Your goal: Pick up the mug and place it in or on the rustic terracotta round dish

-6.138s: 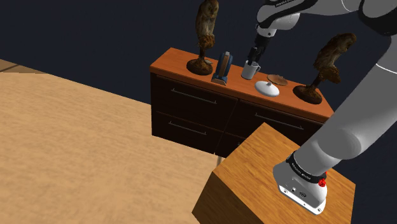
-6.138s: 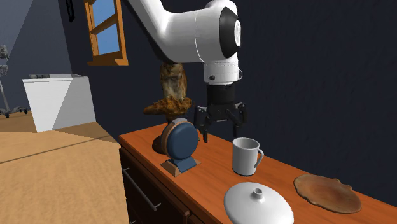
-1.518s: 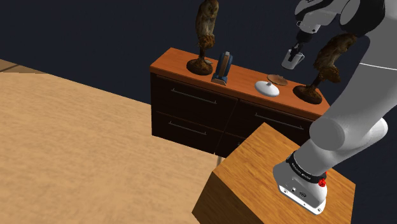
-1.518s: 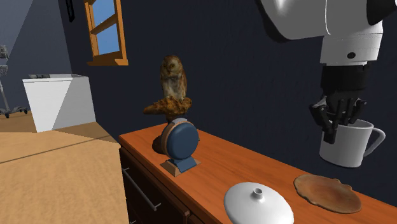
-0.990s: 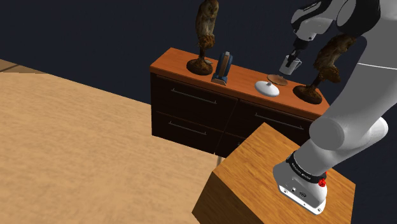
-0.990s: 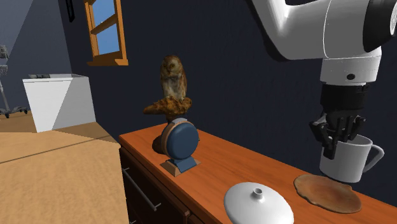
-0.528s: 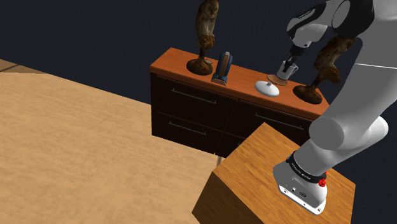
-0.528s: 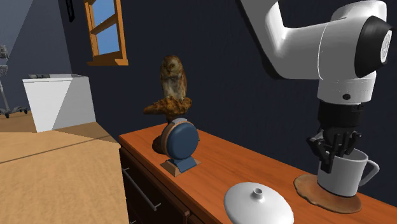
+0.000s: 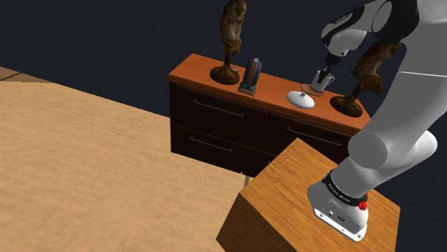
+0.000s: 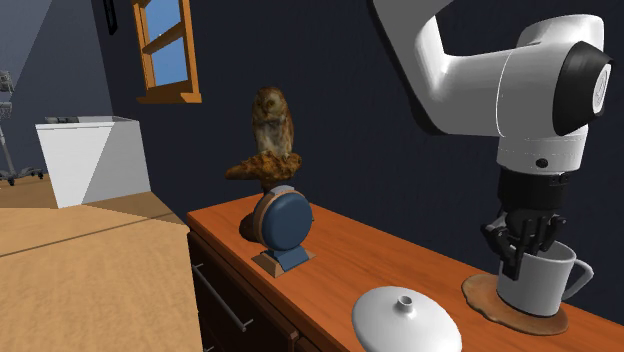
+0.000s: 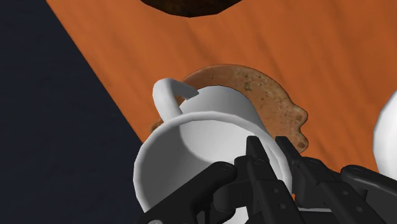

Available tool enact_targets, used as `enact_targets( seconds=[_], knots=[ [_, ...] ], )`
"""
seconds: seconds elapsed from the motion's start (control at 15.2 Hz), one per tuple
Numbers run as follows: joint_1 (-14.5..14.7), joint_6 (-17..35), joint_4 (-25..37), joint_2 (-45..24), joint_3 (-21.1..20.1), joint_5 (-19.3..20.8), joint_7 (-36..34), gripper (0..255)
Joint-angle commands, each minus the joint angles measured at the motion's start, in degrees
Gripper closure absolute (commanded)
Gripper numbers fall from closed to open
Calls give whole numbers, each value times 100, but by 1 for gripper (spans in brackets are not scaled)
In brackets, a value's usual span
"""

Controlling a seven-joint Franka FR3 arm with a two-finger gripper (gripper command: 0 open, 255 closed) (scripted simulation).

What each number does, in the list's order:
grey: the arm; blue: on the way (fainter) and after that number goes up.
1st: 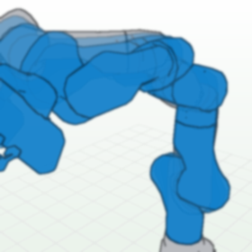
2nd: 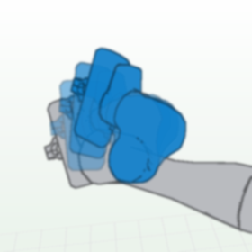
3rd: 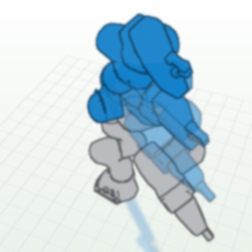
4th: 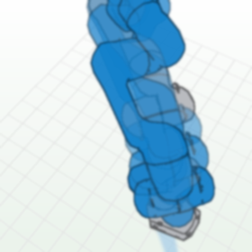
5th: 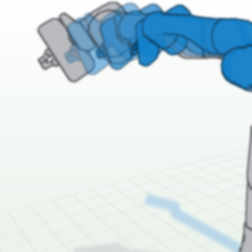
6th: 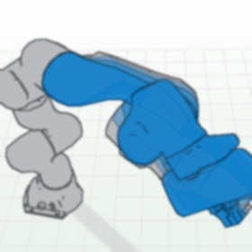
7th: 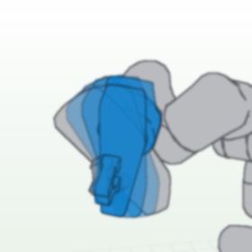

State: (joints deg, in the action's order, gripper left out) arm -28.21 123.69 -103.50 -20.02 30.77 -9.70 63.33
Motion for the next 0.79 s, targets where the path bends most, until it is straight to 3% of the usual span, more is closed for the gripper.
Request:
enact_targets(
  seconds=[0.0, 0.07, 0.13, 0.46, 0.73],
  knots=[
    [0, 1, 0, 1, 0, 0, 0, 255],
    [0, 1, 0, 1, 0, 0, 0, 255],
    [0, 1, 1, 1, 0, 0, 0, 0],
    [0, 1, 1, 1, 0, 0, 0, 0],
    [83, -606, 327, 327, 83, 214, -137, 0]
  ],
)
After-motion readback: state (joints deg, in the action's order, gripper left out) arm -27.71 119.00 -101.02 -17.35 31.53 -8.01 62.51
